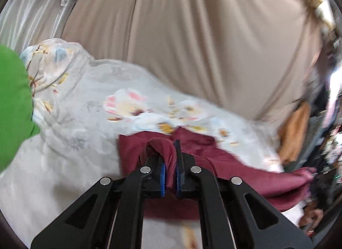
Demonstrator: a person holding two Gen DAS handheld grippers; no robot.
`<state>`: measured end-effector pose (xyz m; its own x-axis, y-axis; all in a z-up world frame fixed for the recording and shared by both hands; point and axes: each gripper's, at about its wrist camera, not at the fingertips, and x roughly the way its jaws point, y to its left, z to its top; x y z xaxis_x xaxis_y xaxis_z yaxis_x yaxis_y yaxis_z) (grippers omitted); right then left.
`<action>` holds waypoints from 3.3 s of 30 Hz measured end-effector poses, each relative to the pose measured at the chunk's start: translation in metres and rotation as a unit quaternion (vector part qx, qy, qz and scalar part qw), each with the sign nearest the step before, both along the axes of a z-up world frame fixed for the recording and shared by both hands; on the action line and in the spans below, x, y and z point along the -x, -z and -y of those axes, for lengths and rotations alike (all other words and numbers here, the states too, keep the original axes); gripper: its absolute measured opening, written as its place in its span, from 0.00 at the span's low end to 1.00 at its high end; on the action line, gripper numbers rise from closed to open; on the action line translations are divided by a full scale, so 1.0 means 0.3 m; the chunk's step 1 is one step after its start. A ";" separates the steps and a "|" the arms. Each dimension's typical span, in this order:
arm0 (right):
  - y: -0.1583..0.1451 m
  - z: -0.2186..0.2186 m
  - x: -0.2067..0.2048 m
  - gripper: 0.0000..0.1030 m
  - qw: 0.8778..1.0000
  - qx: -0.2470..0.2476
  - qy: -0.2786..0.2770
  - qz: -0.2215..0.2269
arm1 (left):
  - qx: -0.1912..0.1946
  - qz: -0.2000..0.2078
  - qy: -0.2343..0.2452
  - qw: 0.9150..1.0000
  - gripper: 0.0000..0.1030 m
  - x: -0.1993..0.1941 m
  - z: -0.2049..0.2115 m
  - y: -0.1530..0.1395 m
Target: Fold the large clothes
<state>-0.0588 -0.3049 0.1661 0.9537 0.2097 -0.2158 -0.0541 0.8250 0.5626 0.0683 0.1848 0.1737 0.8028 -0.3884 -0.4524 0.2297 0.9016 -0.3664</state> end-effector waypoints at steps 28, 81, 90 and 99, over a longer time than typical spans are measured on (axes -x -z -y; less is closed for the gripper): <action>0.473 0.234 -0.645 0.21 0.989 -0.108 0.038 -0.092 | 0.057 -0.109 -0.035 0.992 0.25 -0.616 0.064 0.500; 0.339 -0.226 -0.559 0.21 0.947 0.202 0.046 -0.244 | -0.226 -0.078 -0.062 0.969 0.74 -0.384 0.350 0.442; 0.452 -0.352 -0.474 0.21 0.938 0.221 0.028 -0.266 | -0.225 -0.088 -0.054 0.969 0.75 -0.261 0.362 0.446; 0.529 -0.381 -0.419 0.21 0.934 0.238 0.030 -0.264 | -0.218 -0.105 -0.055 0.969 0.82 -0.189 0.283 0.550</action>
